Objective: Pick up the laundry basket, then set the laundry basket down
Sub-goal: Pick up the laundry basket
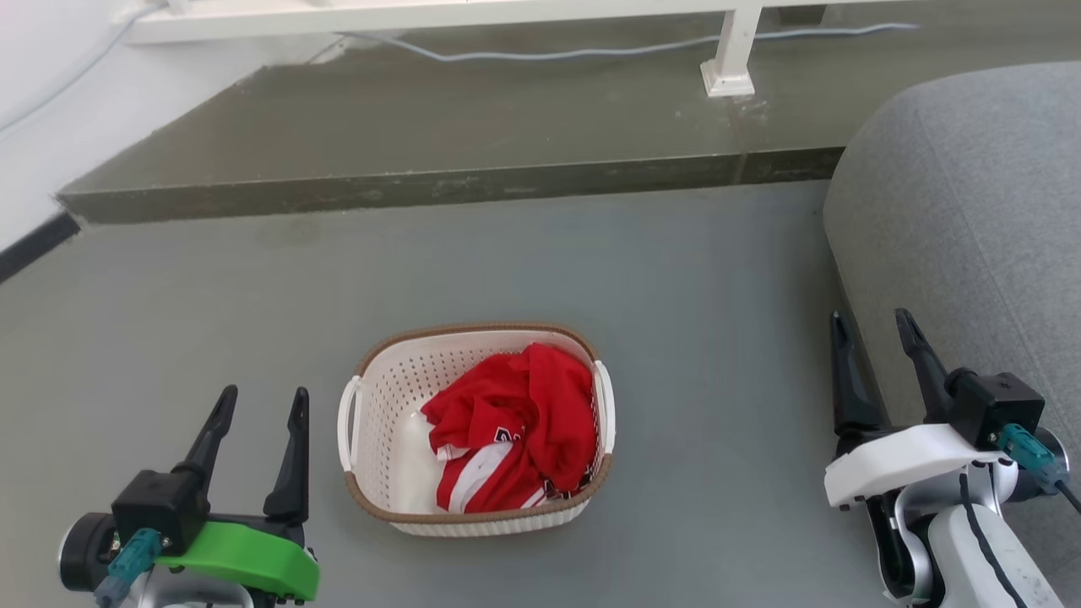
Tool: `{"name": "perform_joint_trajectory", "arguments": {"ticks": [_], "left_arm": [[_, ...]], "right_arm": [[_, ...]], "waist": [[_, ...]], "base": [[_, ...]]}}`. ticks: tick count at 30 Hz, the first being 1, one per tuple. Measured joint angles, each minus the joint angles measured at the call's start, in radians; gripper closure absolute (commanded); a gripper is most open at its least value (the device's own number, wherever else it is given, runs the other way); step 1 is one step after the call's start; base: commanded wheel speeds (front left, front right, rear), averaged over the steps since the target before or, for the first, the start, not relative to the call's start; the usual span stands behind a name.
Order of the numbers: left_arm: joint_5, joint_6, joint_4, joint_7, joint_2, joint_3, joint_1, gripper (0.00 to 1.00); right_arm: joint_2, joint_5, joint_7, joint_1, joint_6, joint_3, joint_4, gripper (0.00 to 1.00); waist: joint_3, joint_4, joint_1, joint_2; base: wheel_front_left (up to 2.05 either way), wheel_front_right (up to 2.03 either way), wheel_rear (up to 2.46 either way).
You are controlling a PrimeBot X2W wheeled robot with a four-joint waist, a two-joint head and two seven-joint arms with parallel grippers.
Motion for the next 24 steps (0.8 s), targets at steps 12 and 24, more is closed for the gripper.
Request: {"name": "perform_joint_trajectory", "arguments": {"ticks": [12,24], "left_arm": [[0.003,0.000,-0.057,0.019,0.016,0.018,-0.009,0.00],[-0.022,-0.008,-0.035,0.062,0.019,0.034,-0.129,0.00]], "right_arm": [[0.001,0.000,0.017,-0.005,0.000,0.012,-0.046,0.00],[0.007,-0.002,0.035,-0.107,-0.006,0.038,-0.060,0.00]], "waist": [[0.096,0.002,0.0000,0.0000],[0.252,0.004,0.0001,0.0000]], "base": [[0.00,0.00,0.00],[0.00,0.00,0.00]]}}
